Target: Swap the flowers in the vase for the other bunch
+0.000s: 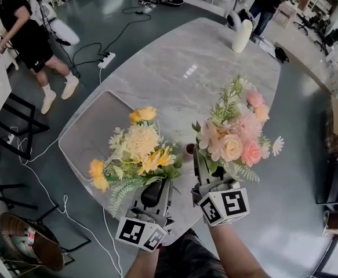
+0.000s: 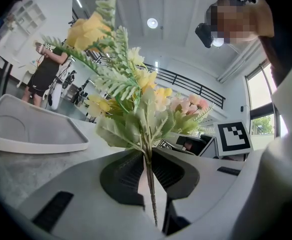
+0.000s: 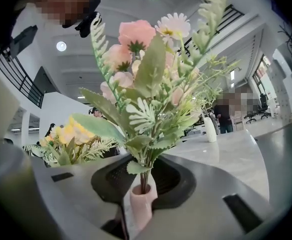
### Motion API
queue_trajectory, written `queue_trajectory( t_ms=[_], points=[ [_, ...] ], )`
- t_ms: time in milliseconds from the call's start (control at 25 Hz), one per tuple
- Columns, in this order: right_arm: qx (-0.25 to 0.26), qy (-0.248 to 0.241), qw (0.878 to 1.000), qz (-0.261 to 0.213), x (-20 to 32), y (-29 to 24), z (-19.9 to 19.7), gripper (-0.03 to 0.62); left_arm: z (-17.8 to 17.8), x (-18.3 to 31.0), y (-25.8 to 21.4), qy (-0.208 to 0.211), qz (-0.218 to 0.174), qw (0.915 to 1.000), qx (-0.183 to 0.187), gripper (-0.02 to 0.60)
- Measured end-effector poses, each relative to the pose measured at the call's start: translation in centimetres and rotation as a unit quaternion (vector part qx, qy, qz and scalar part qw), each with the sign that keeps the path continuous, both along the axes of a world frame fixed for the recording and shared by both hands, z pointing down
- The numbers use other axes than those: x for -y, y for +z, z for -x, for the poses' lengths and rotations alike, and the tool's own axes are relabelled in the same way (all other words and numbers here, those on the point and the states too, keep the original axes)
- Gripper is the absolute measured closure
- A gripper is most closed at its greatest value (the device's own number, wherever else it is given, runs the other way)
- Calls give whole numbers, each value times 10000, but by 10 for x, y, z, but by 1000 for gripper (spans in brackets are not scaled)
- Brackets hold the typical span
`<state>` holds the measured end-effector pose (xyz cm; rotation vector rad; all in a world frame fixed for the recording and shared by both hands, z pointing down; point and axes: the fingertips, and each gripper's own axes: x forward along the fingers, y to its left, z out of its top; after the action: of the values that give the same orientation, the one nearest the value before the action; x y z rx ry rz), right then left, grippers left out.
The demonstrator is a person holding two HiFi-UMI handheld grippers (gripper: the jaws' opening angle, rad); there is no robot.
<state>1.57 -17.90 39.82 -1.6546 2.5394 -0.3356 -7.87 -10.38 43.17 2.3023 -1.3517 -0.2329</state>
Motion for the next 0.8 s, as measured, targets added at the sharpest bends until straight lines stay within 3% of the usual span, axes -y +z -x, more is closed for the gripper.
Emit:
queue_trajectory(
  t_ms=[800],
  points=[
    [-62,-8,9995,-308,3,-32,-8,503,-3,-3,-13,24,-150,9999,-44,526]
  ],
)
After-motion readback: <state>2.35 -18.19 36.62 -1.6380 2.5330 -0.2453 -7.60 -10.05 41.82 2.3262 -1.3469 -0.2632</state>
